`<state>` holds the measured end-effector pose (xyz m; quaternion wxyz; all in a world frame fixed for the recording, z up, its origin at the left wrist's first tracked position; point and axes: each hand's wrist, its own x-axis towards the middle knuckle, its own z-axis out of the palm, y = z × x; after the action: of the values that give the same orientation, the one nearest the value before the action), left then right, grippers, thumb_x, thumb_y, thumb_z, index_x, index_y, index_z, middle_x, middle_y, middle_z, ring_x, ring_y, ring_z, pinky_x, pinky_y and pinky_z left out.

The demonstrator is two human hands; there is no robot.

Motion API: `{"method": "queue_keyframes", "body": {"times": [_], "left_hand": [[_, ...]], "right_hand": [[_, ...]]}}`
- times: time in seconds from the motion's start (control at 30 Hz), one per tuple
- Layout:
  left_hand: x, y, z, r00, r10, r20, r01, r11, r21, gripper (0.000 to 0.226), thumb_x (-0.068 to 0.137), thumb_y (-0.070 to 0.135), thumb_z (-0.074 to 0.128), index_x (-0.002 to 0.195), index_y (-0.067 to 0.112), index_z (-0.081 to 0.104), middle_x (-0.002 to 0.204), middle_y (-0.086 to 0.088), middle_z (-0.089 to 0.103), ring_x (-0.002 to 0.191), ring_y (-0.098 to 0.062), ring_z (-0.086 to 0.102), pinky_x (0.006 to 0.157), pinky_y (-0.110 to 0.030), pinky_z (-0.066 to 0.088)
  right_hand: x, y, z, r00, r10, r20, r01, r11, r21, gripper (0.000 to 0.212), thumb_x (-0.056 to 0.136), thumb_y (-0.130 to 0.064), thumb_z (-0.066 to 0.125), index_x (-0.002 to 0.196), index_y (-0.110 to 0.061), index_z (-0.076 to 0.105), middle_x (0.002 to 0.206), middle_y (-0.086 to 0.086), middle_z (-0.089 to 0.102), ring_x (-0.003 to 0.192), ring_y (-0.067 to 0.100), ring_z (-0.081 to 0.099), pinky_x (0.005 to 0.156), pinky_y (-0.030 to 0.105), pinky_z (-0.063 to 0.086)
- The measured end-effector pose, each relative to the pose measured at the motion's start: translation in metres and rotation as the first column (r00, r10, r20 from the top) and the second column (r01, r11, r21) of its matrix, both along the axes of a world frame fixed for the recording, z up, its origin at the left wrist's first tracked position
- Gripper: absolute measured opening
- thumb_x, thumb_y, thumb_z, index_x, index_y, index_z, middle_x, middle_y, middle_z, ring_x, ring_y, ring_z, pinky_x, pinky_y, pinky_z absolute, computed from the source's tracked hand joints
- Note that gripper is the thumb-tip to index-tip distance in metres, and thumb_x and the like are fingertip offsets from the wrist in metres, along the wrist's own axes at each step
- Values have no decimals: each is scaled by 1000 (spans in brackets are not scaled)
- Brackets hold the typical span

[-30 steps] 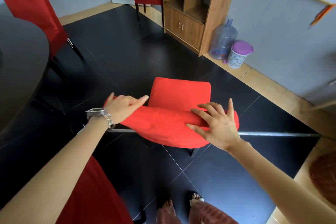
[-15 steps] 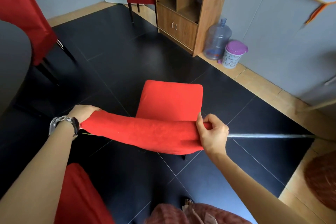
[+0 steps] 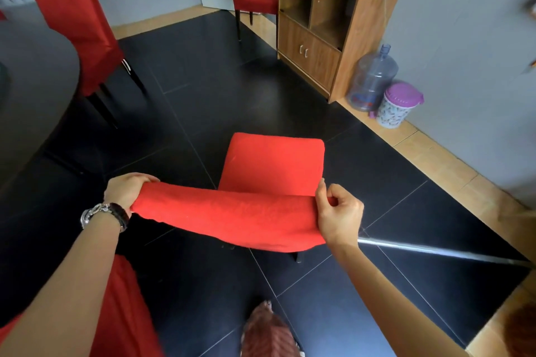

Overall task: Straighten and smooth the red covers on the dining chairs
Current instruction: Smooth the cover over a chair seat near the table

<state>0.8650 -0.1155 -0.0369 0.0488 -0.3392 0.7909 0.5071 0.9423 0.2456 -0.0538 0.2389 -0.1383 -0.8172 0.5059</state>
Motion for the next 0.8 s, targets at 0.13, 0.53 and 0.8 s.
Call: {"method": "queue_keyframes", "body": {"times": [0.13, 0.53, 0.8], "left_hand": [[-16, 18, 2, 994, 10, -109, -13, 999, -30, 28, 78, 8, 54, 61, 22, 71, 86, -5, 70, 104, -28, 61, 90, -42, 50], [-118, 66, 36, 966, -187, -180, 143, 962, -232, 27, 87, 22, 45, 78, 27, 70, 91, 2, 64, 90, -20, 54, 75, -31, 38], [-97, 97, 21, 971, -239, -17, 222, 925, -308, 30, 92, 21, 42, 89, 20, 72, 94, -3, 65, 79, -17, 52, 64, -31, 37]], "right_hand": [[-38, 18, 3, 999, -37, 15, 38, 999, -26, 55, 84, -4, 60, 49, -22, 22, 45, -4, 19, 49, 10, 21, 49, 23, 22], [-176, 75, 51, 988, -152, -27, 149, 986, -74, 33, 73, -20, 49, 51, -17, 26, 52, 1, 21, 58, 18, 21, 54, 32, 21], [-173, 98, 27, 992, -124, 31, 126, 991, -49, 41, 77, -9, 52, 49, -18, 24, 47, -5, 19, 49, 8, 19, 51, 30, 21]]}}
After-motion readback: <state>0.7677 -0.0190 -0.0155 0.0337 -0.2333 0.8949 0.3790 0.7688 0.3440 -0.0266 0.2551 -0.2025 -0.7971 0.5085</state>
